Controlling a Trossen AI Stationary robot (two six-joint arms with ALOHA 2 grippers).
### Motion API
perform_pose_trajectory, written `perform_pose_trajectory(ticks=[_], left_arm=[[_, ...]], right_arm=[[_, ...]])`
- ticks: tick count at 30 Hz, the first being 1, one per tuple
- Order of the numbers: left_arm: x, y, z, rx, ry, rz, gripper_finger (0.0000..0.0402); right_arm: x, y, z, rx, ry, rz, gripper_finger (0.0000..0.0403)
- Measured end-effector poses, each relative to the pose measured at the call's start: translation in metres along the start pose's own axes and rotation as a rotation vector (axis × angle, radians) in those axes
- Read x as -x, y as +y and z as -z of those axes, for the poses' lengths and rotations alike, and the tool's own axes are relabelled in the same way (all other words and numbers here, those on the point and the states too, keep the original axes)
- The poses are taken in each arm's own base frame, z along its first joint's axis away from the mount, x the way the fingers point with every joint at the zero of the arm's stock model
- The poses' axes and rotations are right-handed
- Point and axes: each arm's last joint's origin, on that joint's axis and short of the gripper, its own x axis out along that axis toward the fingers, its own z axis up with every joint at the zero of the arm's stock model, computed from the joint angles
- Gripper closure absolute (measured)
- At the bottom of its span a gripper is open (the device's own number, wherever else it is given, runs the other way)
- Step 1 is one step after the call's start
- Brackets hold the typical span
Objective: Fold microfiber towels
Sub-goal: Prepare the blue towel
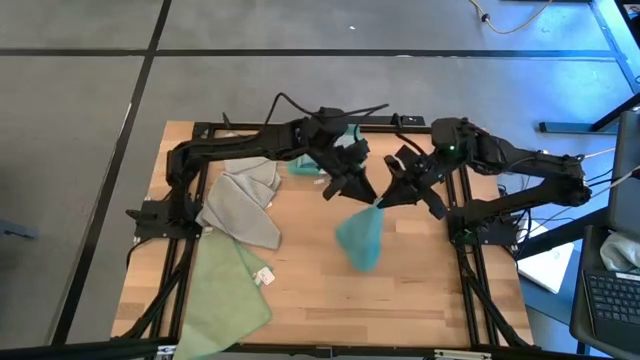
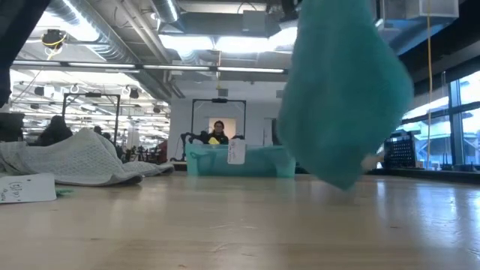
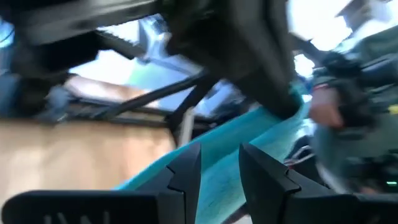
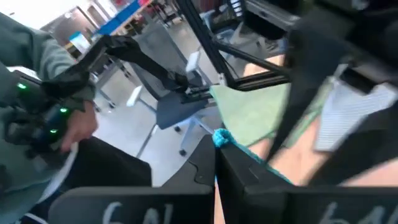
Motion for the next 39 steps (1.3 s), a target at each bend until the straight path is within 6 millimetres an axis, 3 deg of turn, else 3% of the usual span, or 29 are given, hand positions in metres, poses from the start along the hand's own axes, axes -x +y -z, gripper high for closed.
perform_pose_trajectory(ticks=[10, 16, 21, 30, 39], left_arm=[[0.0, -0.012, -0.017, 0.01, -0.087, 0.18, 0.0301], [-0.005, -0.012, -0.013, -0.002, -0.09, 0.132, 0.0301], [0.003, -0.005, -0.017, -0.01, -0.124, 0.086, 0.0301], [0.008, 0.004, -0.012, 0.049, -0.063, 0.057, 0.0301], [0.0, -0.007, -0.006, 0.093, 0.031, 0.201, 0.0301]], right_arm=[[0.003, -0.005, 0.012, -0.065, 0.108, 0.106, 0.0399], [0.003, -0.004, 0.008, -0.052, 0.077, 0.099, 0.0399], [0.003, -0.004, 0.009, -0.078, 0.079, 0.095, 0.0399], [0.007, 0.004, -0.007, -0.005, -0.064, 0.05, 0.0399], [0.009, -0.001, 0.0, -0.039, -0.014, 0.11, 0.0398]])
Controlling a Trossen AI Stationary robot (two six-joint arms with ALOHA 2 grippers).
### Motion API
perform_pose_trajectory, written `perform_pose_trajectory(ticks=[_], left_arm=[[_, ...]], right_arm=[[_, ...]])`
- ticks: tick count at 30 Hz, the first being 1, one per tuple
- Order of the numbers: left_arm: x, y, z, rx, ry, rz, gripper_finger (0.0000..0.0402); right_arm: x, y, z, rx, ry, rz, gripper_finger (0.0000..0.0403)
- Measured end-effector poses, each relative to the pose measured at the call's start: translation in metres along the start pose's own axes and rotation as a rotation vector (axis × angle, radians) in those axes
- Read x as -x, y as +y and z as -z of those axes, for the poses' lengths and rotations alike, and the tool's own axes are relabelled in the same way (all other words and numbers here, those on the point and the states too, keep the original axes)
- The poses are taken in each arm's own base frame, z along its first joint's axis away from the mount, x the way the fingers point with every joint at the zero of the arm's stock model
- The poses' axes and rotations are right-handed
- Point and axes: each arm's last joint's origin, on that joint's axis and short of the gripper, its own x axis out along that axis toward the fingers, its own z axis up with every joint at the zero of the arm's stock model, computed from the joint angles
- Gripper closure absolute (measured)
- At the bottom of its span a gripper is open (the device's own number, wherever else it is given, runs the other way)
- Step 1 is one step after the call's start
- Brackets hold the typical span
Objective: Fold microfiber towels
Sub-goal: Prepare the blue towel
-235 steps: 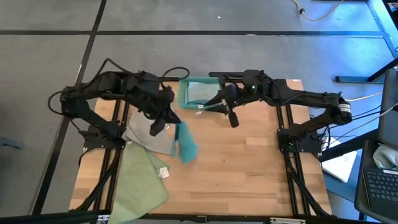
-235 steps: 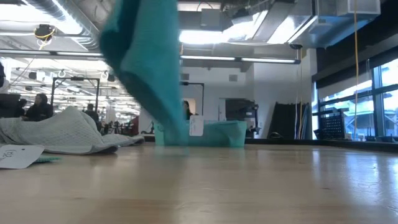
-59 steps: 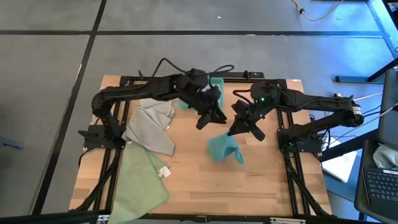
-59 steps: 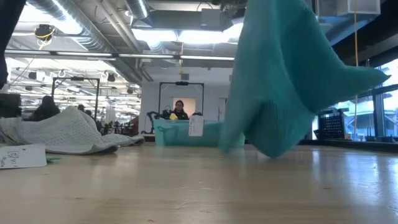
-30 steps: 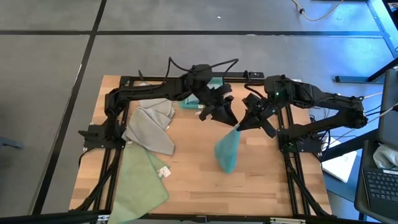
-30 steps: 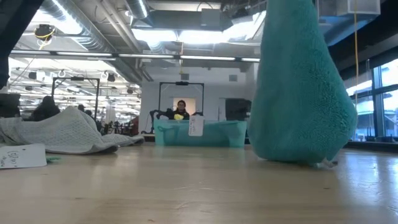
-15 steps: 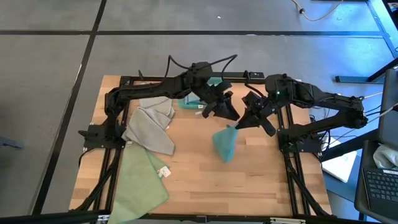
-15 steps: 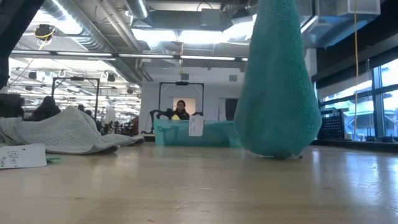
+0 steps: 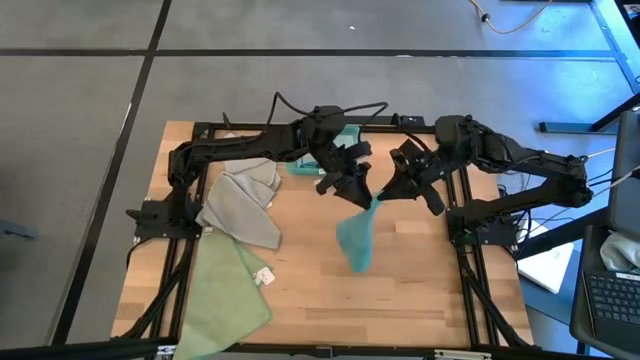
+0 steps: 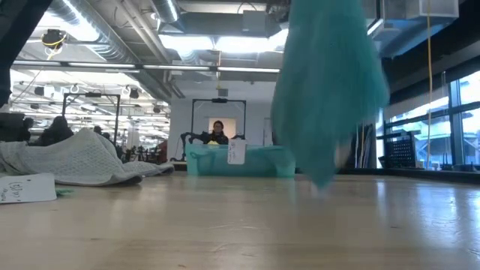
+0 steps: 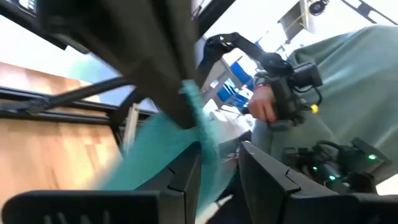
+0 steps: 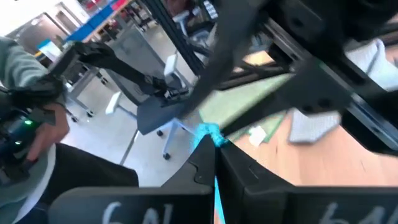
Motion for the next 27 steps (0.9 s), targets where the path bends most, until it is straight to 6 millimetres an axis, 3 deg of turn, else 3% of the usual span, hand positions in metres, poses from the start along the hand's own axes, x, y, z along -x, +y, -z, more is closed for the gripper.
perform_pose_trajectory(ticks=[17, 27], left_arm=[[-0.013, -0.006, 0.004, 0.011, -0.014, -0.029, 0.0301], [-0.027, -0.009, 0.011, -0.069, -0.049, -0.132, 0.0301]], right_arm=[[0.0, -0.002, 0.0, 0.042, -0.016, 0.065, 0.0398], [0.001, 0.003, -0.012, 0.078, -0.117, -0.011, 0.0398]])
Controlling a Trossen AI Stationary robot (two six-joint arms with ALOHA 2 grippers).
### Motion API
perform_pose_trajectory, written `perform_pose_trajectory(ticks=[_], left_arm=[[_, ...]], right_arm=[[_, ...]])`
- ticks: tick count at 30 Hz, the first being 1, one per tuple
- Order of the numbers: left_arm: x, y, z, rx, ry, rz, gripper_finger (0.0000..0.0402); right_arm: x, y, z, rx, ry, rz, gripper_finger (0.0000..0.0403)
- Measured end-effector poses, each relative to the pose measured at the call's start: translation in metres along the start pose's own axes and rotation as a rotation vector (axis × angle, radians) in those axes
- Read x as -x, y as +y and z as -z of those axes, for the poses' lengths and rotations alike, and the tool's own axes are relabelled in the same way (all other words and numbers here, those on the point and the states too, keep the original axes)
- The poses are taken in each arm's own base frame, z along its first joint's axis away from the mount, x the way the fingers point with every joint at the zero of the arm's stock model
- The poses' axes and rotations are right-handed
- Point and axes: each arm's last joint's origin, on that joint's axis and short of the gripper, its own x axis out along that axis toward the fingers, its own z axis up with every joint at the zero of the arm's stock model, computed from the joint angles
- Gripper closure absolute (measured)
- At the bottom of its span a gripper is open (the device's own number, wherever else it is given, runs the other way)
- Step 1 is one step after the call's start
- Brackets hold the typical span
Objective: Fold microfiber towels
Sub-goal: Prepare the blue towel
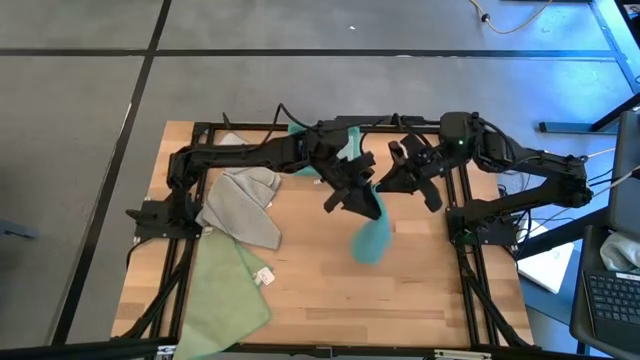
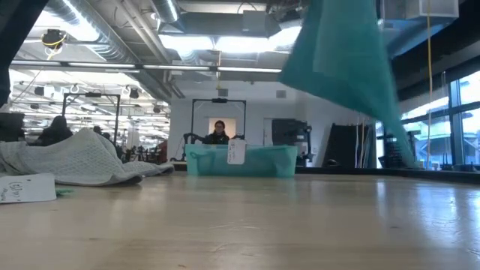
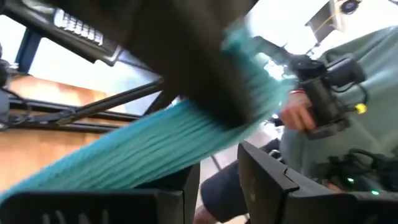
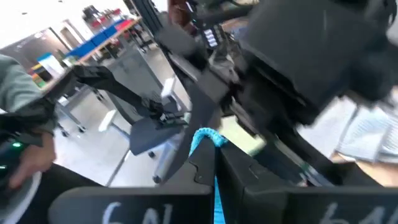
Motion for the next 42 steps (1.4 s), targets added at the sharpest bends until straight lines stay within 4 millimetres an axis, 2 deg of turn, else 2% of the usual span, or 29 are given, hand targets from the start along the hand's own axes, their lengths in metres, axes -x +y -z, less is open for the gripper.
perform_pose_trajectory(ticks=[7, 16, 25, 30, 33, 37, 42], left_arm=[[0.0, 0.005, 0.004, -0.001, 0.01, -0.073, 0.0301], [0.005, 0.01, 0.007, 0.004, 0.043, -0.1, 0.0301], [0.008, 0.019, 0.025, -0.025, 0.183, -0.23, 0.0301], [0.01, 0.026, 0.028, -0.088, 0.21, -0.282, 0.0301], [0.005, 0.032, 0.028, -0.085, 0.193, -0.238, 0.0301], [-0.008, 0.035, 0.025, -0.037, 0.15, -0.075, 0.0301], [-0.017, 0.026, 0.025, 0.01, 0.161, 0.059, 0.0301]], right_arm=[[0.002, 0.004, -0.006, -0.009, -0.047, -0.045, 0.0398], [0.013, 0.013, -0.01, 0.015, -0.104, -0.062, 0.0398], [0.02, 0.017, -0.011, 0.0, -0.124, -0.071, 0.0398], [0.022, 0.02, -0.015, 0.003, -0.155, -0.09, 0.0398], [0.023, 0.021, -0.017, 0.018, -0.176, -0.103, 0.0398], [0.025, 0.022, -0.019, 0.023, -0.181, -0.099, 0.0398], [0.034, 0.025, -0.029, 0.055, -0.21, -0.081, 0.0398]])
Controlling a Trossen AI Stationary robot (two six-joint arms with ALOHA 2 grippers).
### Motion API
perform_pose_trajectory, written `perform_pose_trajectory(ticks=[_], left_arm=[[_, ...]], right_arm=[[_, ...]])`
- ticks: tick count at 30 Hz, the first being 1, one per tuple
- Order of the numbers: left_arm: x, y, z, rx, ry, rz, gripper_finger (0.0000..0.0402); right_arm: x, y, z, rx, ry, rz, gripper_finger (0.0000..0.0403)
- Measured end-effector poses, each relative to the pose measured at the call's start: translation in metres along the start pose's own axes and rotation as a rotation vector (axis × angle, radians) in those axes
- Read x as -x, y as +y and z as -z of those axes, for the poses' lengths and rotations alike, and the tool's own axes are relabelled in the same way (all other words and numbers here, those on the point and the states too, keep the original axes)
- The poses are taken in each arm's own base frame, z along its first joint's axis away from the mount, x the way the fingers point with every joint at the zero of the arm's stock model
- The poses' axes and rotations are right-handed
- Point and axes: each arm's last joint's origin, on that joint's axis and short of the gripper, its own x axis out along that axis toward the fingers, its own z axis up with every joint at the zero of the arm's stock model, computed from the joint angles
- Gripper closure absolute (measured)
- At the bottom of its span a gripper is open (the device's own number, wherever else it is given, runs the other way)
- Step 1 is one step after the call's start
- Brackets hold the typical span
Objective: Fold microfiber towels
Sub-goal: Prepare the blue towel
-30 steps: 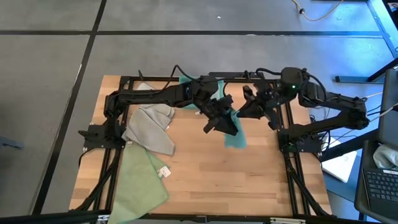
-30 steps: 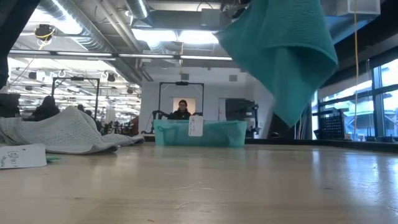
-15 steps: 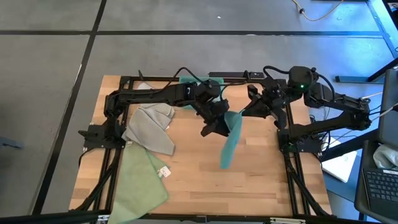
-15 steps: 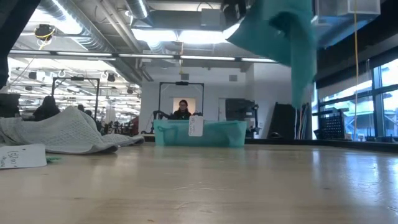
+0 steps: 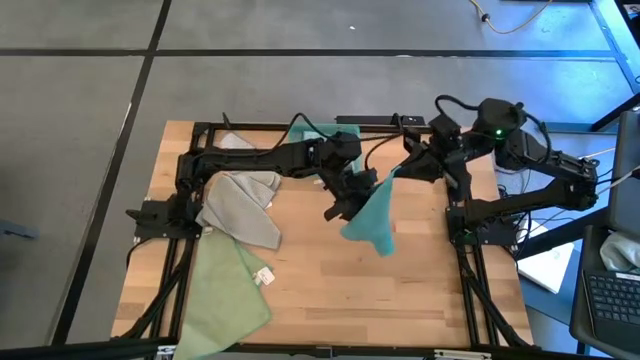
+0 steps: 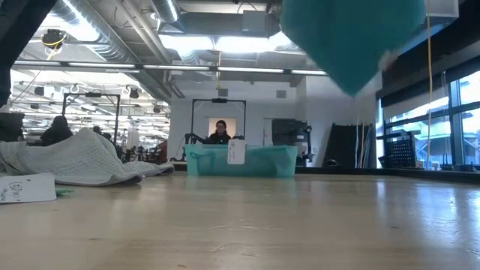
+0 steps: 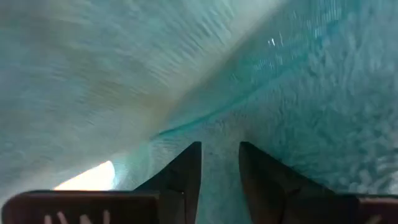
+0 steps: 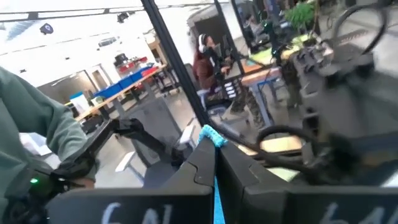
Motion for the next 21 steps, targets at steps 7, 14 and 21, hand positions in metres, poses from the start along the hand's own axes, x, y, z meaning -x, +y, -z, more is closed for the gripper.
perform_pose_trajectory(ticks=[7, 14, 21], left_arm=[[0.001, -0.001, 0.001, 0.058, 0.034, 0.062, 0.0301], [0.012, 0.007, -0.002, 0.083, 0.018, 0.045, 0.0303], [0.013, 0.005, -0.001, 0.066, 0.056, 0.131, 0.0339]], right_arm=[[0.006, -0.008, 0.0, -0.012, 0.04, 0.069, 0.0398], [0.007, -0.009, 0.003, -0.027, 0.068, 0.082, 0.0398], [0.007, -0.009, 0.004, -0.03, 0.073, 0.085, 0.0398]])
